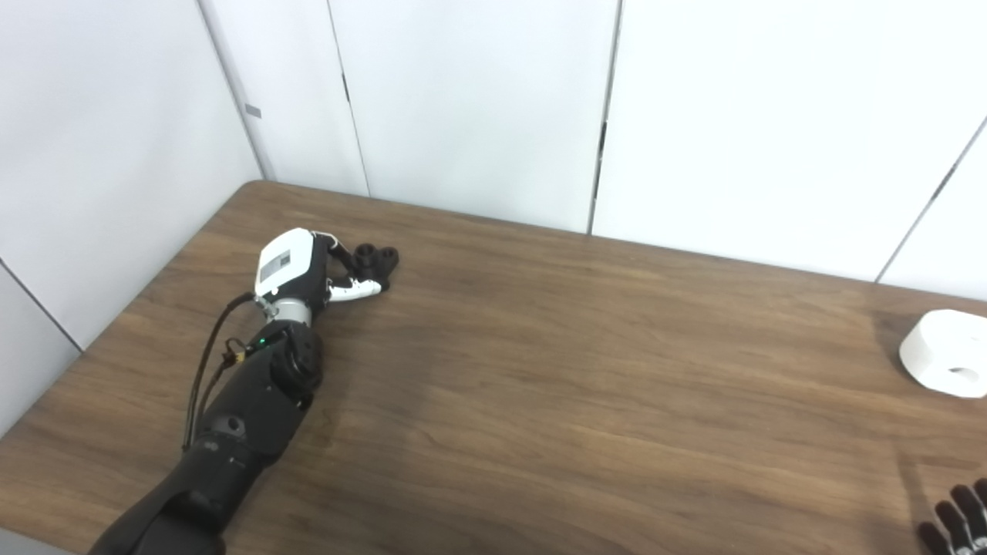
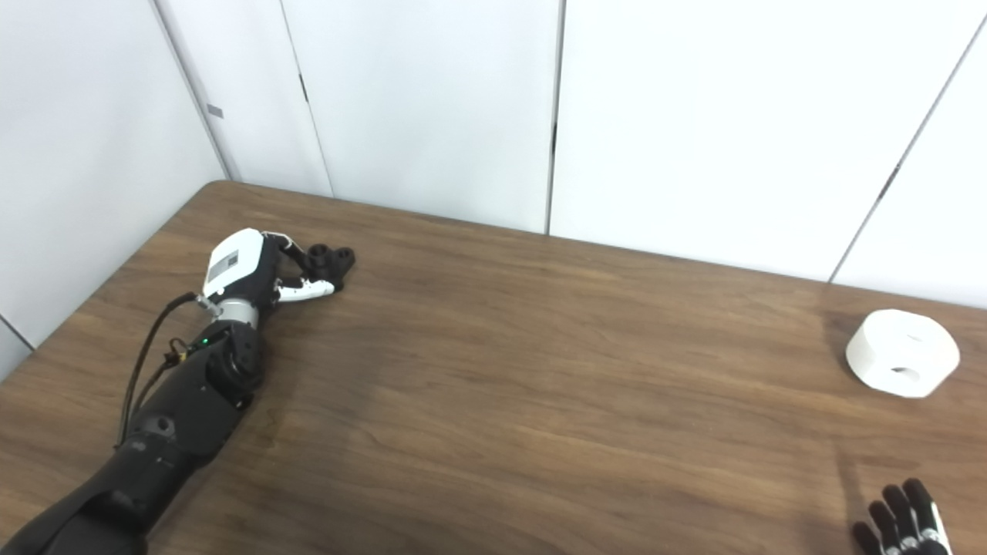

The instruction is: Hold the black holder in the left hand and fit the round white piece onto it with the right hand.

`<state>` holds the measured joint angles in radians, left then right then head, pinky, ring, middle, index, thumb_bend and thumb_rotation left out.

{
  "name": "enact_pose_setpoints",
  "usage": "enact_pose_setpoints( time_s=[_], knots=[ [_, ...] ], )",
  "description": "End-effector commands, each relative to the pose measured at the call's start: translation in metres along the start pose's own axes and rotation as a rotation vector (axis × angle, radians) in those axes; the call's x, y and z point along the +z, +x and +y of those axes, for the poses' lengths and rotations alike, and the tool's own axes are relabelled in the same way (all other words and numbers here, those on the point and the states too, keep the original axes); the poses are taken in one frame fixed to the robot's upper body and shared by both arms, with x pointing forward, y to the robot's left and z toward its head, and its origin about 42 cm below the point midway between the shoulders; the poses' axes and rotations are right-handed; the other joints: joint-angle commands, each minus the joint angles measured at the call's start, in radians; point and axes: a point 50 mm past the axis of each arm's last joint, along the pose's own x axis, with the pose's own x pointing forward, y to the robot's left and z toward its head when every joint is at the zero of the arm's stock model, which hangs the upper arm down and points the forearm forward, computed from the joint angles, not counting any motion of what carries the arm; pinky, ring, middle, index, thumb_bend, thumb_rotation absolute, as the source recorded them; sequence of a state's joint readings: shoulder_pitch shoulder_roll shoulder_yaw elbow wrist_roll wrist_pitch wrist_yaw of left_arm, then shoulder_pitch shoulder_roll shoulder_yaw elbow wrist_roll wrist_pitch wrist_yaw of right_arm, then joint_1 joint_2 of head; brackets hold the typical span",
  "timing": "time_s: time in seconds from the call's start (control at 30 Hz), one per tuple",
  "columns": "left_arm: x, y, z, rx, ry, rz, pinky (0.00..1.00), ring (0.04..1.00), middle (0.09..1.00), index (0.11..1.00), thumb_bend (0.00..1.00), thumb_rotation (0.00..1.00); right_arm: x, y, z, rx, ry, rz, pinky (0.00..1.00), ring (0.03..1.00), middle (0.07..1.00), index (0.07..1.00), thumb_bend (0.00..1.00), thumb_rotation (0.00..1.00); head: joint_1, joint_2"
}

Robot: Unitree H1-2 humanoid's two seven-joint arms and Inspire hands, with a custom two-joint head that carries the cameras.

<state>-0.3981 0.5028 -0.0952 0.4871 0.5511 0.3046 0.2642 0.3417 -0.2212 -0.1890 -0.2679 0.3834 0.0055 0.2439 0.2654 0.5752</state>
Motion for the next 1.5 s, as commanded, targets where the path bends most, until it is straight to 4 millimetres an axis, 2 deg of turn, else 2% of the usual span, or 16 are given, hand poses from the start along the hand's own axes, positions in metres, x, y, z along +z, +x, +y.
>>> enact_pose_setpoints(
  time_s=[0.0, 0.23, 0.4, 0.57, 1.03, 1.2, 1.47],
  knots=[
    [-0.006, 0.004, 0.011, 0.012, 0.045, 0.013, 0.84, 0.861, 0.747, 0.485, 0.52, 0.05, -0.004, -0.010, -0.004, 0.000, -0.008, 0.054, 1.00, 1.000, 1.000, 1.000, 0.67, 1.00, 0.001, 0.001],
    [0.000, -0.001, 0.009, 0.001, 0.014, -0.007, 0.81, 0.857, 0.746, 0.485, 0.52, 0.05, -0.004, -0.009, -0.004, 0.002, -0.005, 0.054, 1.00, 1.000, 1.000, 1.000, 0.66, 1.00, 0.000, 0.000],
    [0.014, -0.010, 0.009, -0.020, 0.001, -0.065, 0.82, 0.856, 0.739, 0.485, 0.52, 0.05, -0.005, -0.008, -0.002, 0.006, -0.002, 0.052, 1.00, 1.000, 1.000, 1.000, 0.67, 1.00, -0.013, 0.002],
    [0.030, -0.024, 0.006, -0.060, -0.021, -0.139, 0.79, 0.848, 0.747, 0.486, 0.52, 0.05, -0.005, -0.007, 0.002, 0.002, 0.008, 0.052, 1.00, 1.000, 1.000, 1.000, 0.66, 1.00, -0.028, 0.005],
    [0.075, -0.092, -0.031, -0.238, -0.031, -0.362, 0.77, 0.867, 0.764, 0.487, 0.52, 0.06, -0.004, -0.007, 0.014, 0.006, 0.025, 0.052, 1.00, 1.000, 1.000, 1.000, 0.66, 1.00, -0.102, 0.025],
    [0.096, -0.121, -0.047, -0.301, -0.030, -0.466, 0.79, 0.870, 0.768, 0.487, 0.52, 0.06, -0.003, -0.007, 0.021, 0.006, 0.037, 0.048, 1.00, 1.000, 1.000, 1.000, 0.66, 1.00, -0.153, 0.044],
    [0.125, -0.160, -0.057, -0.399, -0.045, -0.656, 0.82, 0.876, 0.768, 0.487, 0.52, 0.06, -0.001, -0.007, 0.040, 0.013, 0.033, 0.045, 1.00, 1.000, 1.000, 1.000, 0.63, 1.00, -0.238, 0.077]
  ],
)
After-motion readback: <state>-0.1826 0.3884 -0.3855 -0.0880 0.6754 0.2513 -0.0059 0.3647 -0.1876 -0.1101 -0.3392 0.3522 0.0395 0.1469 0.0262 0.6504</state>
